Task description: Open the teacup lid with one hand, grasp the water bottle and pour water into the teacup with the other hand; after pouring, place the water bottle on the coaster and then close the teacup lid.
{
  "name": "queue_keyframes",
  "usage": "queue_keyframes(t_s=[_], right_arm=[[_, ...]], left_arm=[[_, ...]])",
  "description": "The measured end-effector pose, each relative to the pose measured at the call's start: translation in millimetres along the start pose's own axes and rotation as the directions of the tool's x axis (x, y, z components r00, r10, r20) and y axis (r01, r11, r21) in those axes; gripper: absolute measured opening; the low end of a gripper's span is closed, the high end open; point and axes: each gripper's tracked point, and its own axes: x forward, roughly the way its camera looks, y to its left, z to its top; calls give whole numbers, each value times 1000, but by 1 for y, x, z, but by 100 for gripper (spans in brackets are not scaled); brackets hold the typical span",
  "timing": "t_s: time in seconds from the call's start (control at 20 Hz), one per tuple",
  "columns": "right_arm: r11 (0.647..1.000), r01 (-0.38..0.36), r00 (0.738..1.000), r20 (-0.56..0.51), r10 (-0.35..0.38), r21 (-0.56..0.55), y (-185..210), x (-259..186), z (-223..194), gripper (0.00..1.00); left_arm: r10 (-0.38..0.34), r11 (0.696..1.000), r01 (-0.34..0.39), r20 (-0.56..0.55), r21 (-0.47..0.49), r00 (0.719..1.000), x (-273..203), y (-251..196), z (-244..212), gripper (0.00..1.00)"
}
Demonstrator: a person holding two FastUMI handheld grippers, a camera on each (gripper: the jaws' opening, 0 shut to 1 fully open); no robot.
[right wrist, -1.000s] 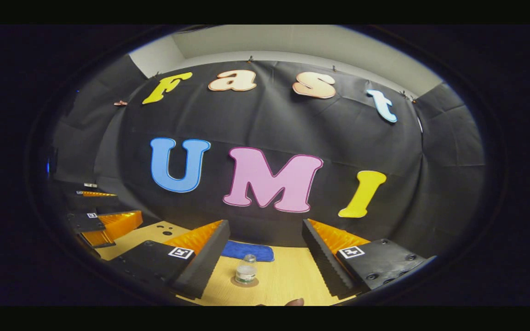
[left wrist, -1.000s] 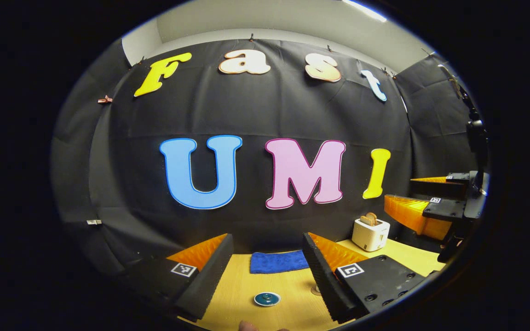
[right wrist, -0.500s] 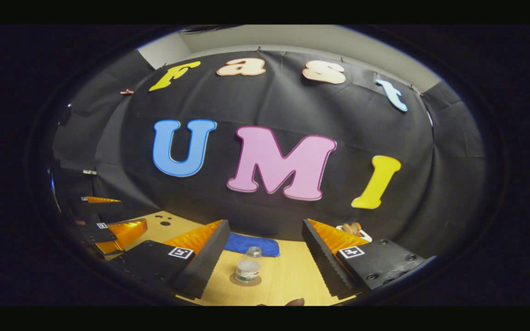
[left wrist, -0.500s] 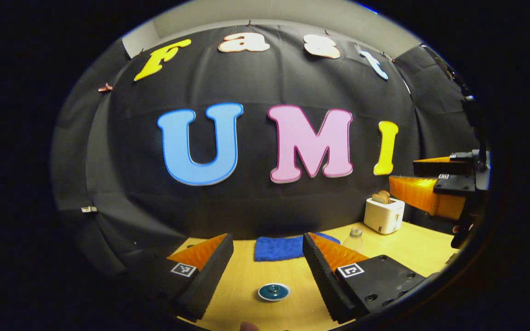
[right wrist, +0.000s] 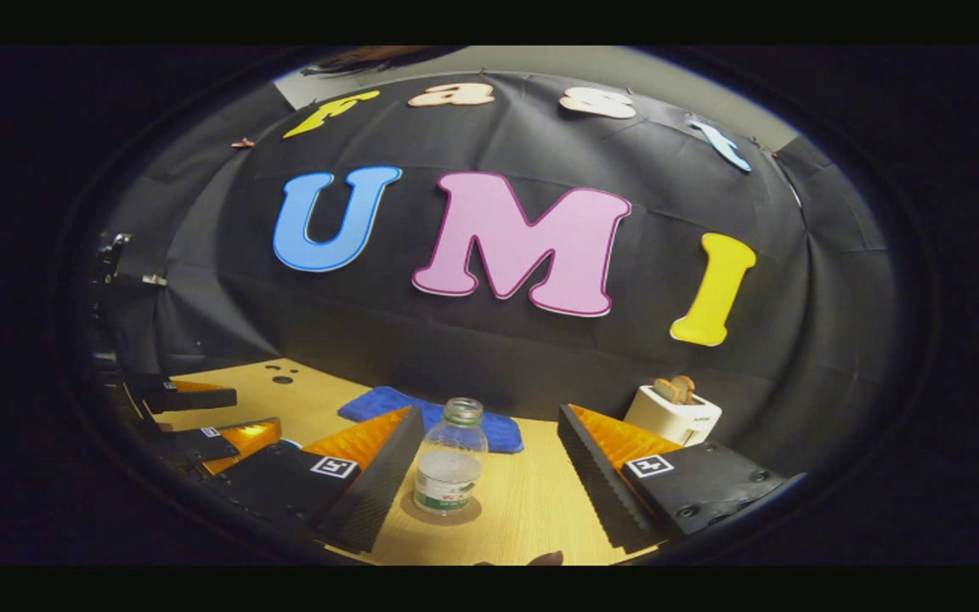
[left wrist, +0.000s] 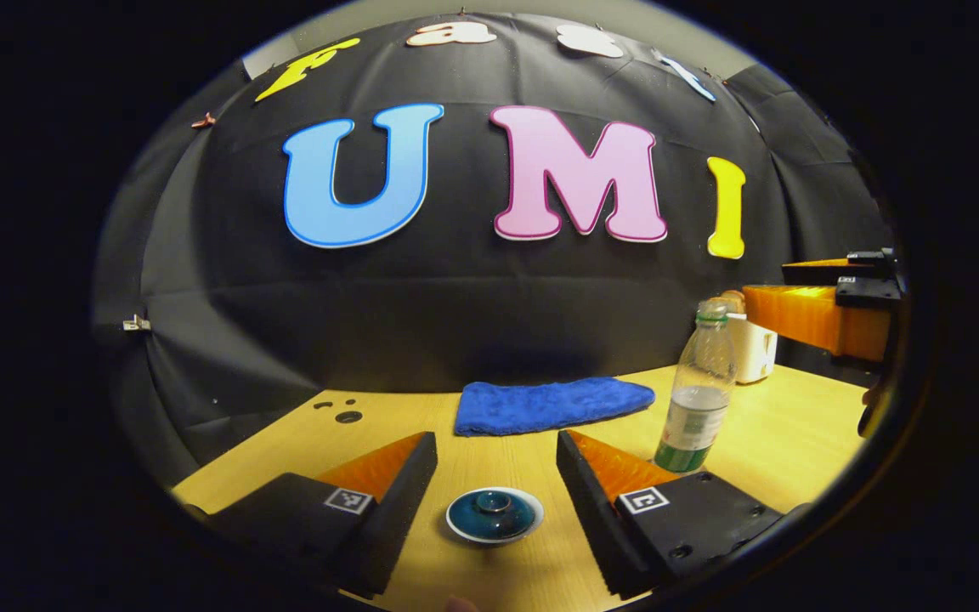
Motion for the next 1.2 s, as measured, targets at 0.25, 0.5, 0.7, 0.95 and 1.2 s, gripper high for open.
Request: queue_keyframes(t_s=[0.25, 0.5, 0.7, 0.95, 1.2], right_arm=[[1000, -7, 1000, -16, 7, 12, 8, 8, -20, 98], [1000, -11, 1000, -18, 11, 10, 11, 11, -25, 98], [1000, -10, 1000, -20, 10, 13, 11, 13, -27, 98], [1000, -12, 1000, -21, 12, 22, 12, 15, -30, 98], [999, -32, 999, -29, 32, 29, 18, 19, -35, 98]], left_arm=[[-14, 999, 17, -73, 40, 997, 16, 2, -37, 81], [-34, 998, 39, -108, 51, 994, 22, 0, -52, 66], [-38, 996, 48, -132, 72, 991, 27, -5, -60, 55], [-31, 996, 41, -123, 83, 992, 29, -2, -58, 34], [-20, 996, 25, -65, 85, 998, 26, 1, -39, 31]])
